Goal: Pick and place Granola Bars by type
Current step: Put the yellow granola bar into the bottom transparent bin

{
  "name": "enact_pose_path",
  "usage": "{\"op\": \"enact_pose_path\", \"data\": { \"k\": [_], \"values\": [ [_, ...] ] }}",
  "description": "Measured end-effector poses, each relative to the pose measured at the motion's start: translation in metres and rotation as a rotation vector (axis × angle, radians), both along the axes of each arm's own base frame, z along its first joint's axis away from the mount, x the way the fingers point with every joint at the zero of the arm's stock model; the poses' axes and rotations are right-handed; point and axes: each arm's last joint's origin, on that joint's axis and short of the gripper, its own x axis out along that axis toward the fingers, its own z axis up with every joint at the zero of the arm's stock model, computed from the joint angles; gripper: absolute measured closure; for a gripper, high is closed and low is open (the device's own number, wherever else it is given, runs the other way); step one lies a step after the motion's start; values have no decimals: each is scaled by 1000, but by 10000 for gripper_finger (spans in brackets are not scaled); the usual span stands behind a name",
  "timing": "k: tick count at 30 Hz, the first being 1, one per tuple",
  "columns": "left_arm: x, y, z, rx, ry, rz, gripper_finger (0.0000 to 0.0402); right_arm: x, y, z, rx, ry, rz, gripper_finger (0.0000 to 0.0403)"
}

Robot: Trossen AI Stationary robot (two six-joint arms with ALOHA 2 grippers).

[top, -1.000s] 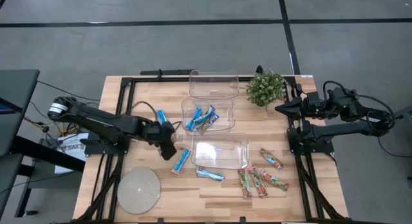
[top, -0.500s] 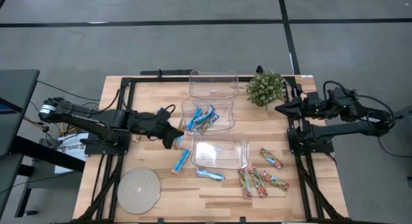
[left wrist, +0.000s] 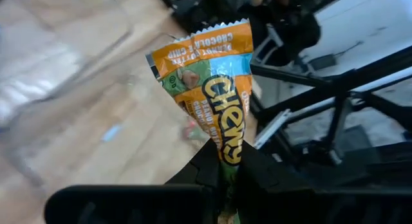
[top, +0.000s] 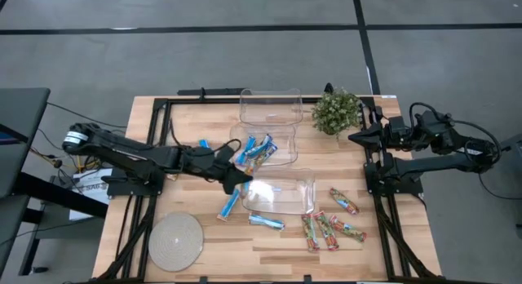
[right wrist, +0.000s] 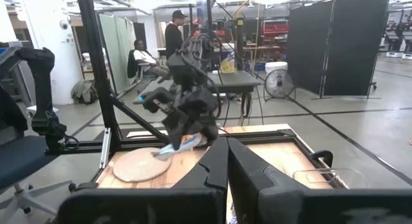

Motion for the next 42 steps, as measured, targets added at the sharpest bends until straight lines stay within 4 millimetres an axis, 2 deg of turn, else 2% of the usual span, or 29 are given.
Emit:
{"op": "enact_pose_path", "data": {
  "k": [4,13,21,25,42],
  "values": [
    [18,-4,-8,-35,16,-25,387,0,0,0,0,0,0,403],
    [59,-6,-3,36,89,-37,386,0,0,0,0,0,0,403],
    [82,-1,7,161,226,-52,385,0,0,0,0,0,0,403],
    [82,1,12,217,248,6,384,0,0,0,0,-1,0,403],
    [72,4,-1,249,406,57,384,0,0,0,0,0,0,403]
  ]
}}
